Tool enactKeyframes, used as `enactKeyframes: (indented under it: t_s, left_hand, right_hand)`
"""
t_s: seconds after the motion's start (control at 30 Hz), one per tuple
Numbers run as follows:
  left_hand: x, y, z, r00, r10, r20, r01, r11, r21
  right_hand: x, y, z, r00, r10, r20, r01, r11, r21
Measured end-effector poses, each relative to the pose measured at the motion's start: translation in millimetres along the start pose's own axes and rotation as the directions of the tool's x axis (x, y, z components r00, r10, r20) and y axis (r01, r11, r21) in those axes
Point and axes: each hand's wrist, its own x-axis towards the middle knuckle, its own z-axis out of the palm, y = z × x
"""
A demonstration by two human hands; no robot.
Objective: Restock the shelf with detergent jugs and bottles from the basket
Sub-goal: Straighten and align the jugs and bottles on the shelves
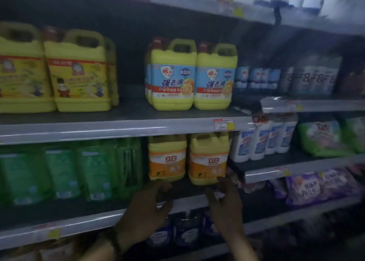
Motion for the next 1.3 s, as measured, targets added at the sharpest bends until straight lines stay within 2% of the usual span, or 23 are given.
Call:
enactKeyframes:
  t_s: [0.1,0.2,0.37,0.43,0.67,0.8,0.97,1.13,1.3]
  left_hand:
    - [30,0,34,0.999,-0.036,-0.025,0.035,0.997,-0.069]
    - [53,-4,67,0.997,-0.069,-0.040,0.063,0.989,-0.132]
    - [84,0,101,0.994,-0.100,-0.031,0.090,0.969,-0.230]
    - [90,2,111,0.990,-0.127,-0.069,0.106,0.961,-0.255]
    - [102,13,134,0.996,-0.003,-0.088,-0.025,0.946,-0.322]
    - [104,14,140,0.992,0.013,-0.125,-0.057,0.932,-0.358]
    - [101,7,144,0.994,-0.027,-0.109,-0.020,0.911,-0.412]
    - [107,6,143,0.994,-0.068,-0.091,0.016,0.875,-0.484]
    - [112,4,142,0.996,-0.062,-0.066,0.022,0.870,-0.492]
  right_hand:
    - [31,34,-1,0.997,-0.052,-0.064,0.056,0.997,0.059]
    - [55,61,2,0.993,-0.092,-0.070,0.097,0.992,0.078]
    - [68,95,14,0.961,-0.254,-0.113,0.263,0.962,0.072]
    - [77,100,19,0.977,-0.207,-0.047,0.209,0.977,0.050]
    - [94,98,26,0.995,-0.098,0.025,0.097,0.995,0.031]
    - [96,99,25,0.988,-0.137,0.073,0.131,0.988,0.083]
    - [89,102,16,0.985,-0.125,0.116,0.115,0.990,0.087]
    - [71,96,9,0.990,-0.107,0.089,0.092,0.982,0.166]
    - [62,86,5,0.982,-0.164,0.094,0.154,0.983,0.103]
